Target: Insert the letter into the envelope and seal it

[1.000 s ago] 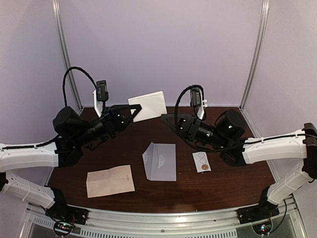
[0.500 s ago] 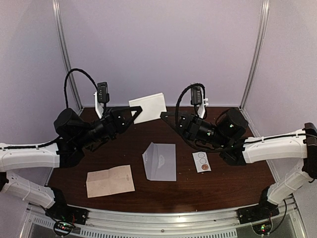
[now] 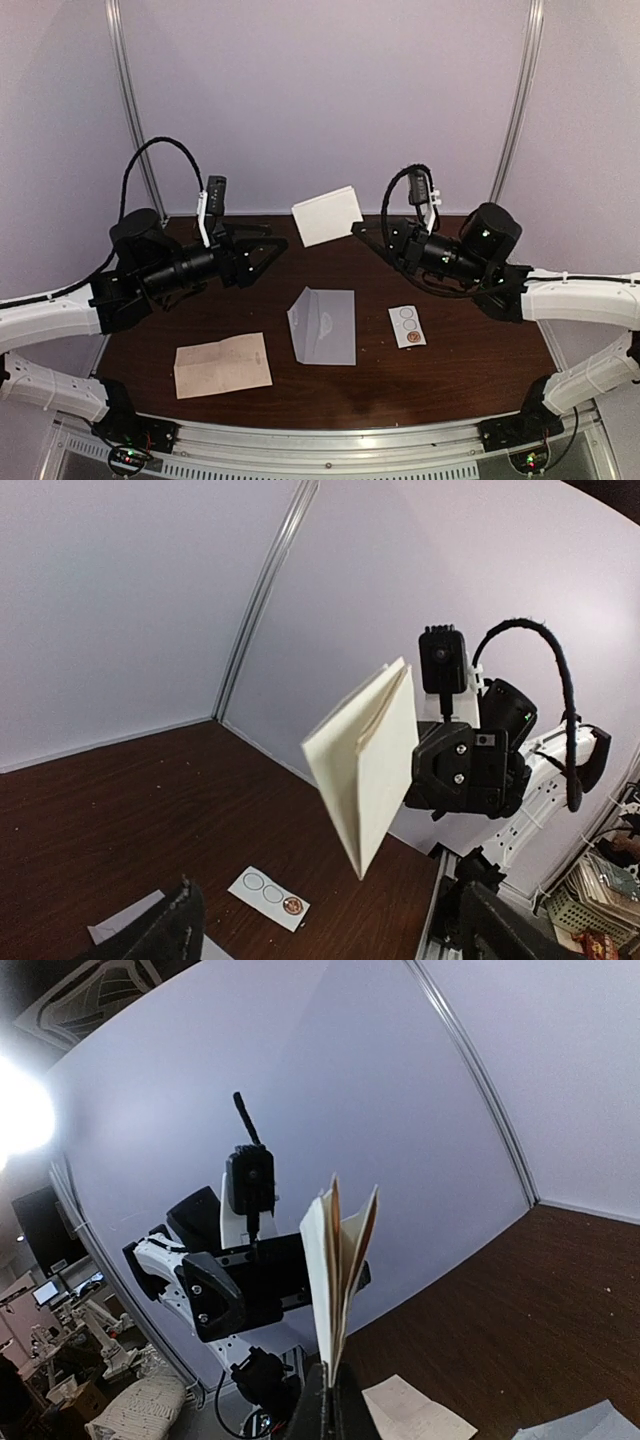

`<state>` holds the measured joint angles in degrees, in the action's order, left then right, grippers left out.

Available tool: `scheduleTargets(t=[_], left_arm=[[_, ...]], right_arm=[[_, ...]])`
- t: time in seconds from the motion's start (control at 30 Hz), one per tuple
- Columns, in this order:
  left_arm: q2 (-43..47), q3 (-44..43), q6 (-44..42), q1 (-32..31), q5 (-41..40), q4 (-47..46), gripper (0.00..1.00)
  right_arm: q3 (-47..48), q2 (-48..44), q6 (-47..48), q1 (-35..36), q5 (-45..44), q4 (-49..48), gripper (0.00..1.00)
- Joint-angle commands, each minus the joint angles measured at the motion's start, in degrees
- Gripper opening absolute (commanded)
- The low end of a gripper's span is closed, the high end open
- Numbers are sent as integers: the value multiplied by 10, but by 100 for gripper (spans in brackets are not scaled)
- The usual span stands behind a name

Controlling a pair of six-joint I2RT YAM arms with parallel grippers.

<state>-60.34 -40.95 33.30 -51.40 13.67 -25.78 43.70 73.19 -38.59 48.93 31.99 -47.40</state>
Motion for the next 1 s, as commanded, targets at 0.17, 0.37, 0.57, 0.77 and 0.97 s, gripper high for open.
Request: scheduleTargets(t=[0.17, 0.37, 0.57, 0.77, 0.97], left_arm=[[-37, -137, -144, 10, 20, 279, 95], [-107, -207, -191, 10, 123, 350, 86], [-142, -230, -197, 11, 207, 372, 62], [-158, -229, -189, 10, 246, 365, 36], [-167, -225, -182, 10, 251, 364, 1]], right_arm=[[96, -28, 190, -21, 51, 422, 0], [116, -7, 209, -21, 175, 459, 0], [143, 8, 237, -21, 193, 513, 0], [162, 20, 252, -21, 188, 534, 0], [174, 25, 266, -21, 168, 557, 0]])
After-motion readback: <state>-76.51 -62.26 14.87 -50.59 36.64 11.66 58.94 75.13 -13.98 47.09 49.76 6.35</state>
